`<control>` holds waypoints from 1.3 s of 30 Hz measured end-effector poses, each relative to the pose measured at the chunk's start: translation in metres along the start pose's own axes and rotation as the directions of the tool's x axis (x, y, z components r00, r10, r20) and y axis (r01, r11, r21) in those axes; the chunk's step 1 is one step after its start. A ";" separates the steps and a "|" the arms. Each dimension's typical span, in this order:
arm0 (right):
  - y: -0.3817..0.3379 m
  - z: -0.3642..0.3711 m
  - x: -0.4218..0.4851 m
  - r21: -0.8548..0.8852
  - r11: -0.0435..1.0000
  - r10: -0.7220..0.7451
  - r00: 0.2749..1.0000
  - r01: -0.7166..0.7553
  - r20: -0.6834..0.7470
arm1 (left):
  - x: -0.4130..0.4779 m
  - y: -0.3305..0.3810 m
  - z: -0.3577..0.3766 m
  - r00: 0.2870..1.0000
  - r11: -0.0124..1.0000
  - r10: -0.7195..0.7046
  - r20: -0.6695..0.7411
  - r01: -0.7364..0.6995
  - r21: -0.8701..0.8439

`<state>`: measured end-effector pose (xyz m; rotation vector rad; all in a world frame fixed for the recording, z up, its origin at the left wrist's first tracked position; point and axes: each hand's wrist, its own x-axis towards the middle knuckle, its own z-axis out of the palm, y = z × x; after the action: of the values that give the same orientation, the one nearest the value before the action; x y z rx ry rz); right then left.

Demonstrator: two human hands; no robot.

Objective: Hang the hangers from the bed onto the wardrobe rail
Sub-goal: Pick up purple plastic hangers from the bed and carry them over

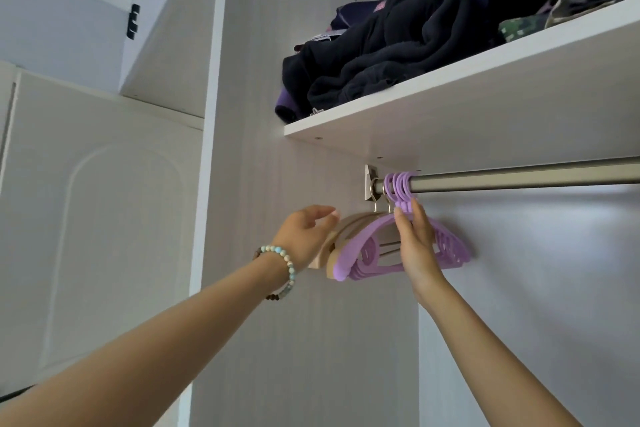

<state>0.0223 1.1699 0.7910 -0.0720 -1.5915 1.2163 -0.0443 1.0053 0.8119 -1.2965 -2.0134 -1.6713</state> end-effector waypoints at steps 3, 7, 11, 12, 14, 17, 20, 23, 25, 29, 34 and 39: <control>-0.028 0.019 -0.016 -0.011 0.998 -0.058 0.996 0.058 0.063 | -0.011 0.004 -0.030 0.996 0.997 0.073 -0.053 -0.072 0.018; -0.062 0.057 -0.042 0.002 0.991 -0.130 0.977 0.132 0.167 | -0.032 0.008 -0.075 0.979 0.985 0.161 -0.124 -0.150 0.090; -0.094 0.109 -0.071 0.039 0.985 -0.170 0.949 0.166 0.264 | -0.057 0.002 -0.134 0.963 0.977 0.195 -0.188 -0.173 0.123; -0.102 0.123 -0.079 0.048 0.981 -0.192 0.938 0.186 0.287 | -0.065 -0.001 -0.151 0.958 0.977 0.193 -0.210 -0.169 0.130; -0.115 0.156 -0.095 0.082 0.980 -0.201 0.918 0.183 0.343 | -0.084 -0.006 -0.191 0.948 0.970 0.200 -0.247 -0.157 0.186; -0.130 0.208 -0.121 0.121 0.980 -0.195 0.871 0.157 0.450 | -0.118 -0.017 -0.258 0.930 0.958 0.201 -0.309 -0.120 0.261; -0.146 0.275 -0.161 0.129 0.981 -0.191 0.812 0.143 0.551 | -0.164 -0.033 -0.338 0.921 0.936 0.161 -0.354 -0.028 0.351; -0.161 0.347 -0.210 0.166 0.977 -0.208 0.744 0.132 0.635 | -0.220 -0.049 -0.419 0.911 0.889 0.101 -0.399 0.097 0.447; -0.171 0.396 -0.247 0.183 0.975 -0.219 0.689 0.127 0.691 | -0.263 -0.060 -0.471 0.895 0.853 0.056 -0.442 0.187 0.487; -0.188 0.491 -0.330 0.199 0.977 -0.204 0.570 0.072 0.796 | -0.353 -0.082 -0.565 0.839 0.765 -0.025 -0.544 0.366 0.529; -0.195 0.599 -0.451 0.181 0.983 -0.169 0.405 0.010 0.898 | -0.478 -0.120 -0.661 0.737 0.635 -0.153 -0.658 0.584 0.506; -0.179 0.682 -0.589 0.124 0.992 -0.118 0.210 -0.015 0.971 | -0.614 -0.167 -0.722 0.571 0.504 -0.307 -0.761 0.776 0.379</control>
<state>-0.1528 0.2921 0.5831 1.0824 -2.5838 1.3477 -0.0591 0.0845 0.5344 0.2583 -2.3474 -1.0311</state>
